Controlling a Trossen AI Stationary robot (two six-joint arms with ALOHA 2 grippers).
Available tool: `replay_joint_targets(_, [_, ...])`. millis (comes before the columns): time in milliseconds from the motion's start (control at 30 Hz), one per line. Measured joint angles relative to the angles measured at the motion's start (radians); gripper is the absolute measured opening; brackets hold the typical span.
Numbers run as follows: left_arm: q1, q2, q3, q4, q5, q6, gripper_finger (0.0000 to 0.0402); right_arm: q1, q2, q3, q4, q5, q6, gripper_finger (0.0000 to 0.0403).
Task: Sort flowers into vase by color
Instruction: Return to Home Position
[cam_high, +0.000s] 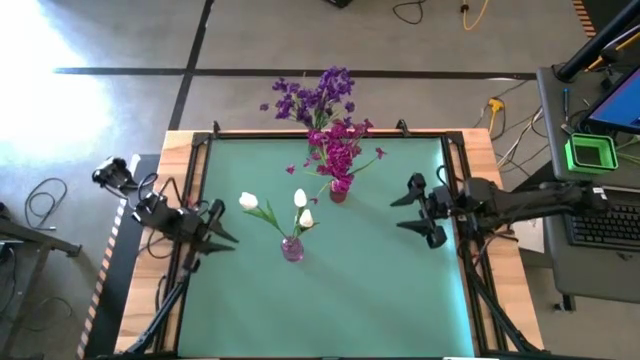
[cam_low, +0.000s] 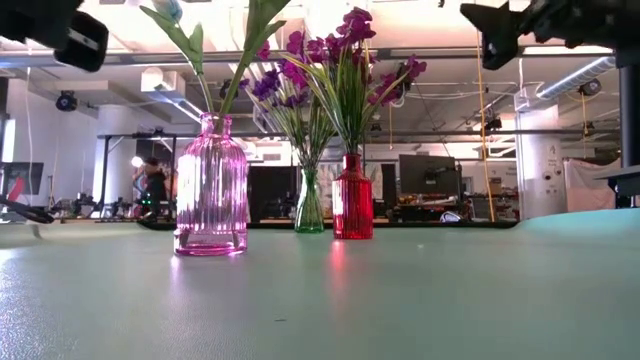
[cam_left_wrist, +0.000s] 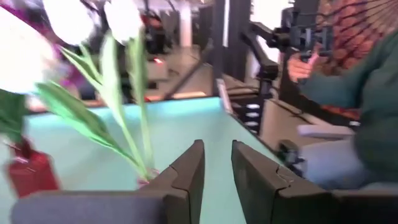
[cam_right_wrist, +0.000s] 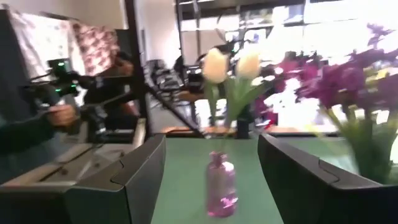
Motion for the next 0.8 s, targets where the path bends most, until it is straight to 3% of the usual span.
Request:
replay_joint_targets(233, [0.164, -0.109, -0.001, -0.089, 0.008, 0.100, 0.0006, -0.127, 0.010, -0.026, 0.019, -0.016, -0.043, 0.0246])
replay_joint_targets(433, [0.233, -0.167, 0.006, -0.120, 0.081, 0.102, 0.0002, -0.223, -0.035, -0.026, -0.004, -0.175, -0.022, 0.0246])
replay_joint_targets(800, [0.233, -0.167, -0.022, -0.096, 0.095, 0.097, 0.0000, -0.258, -0.243, -0.059, -0.197, -0.243, -0.031, 0.0235])
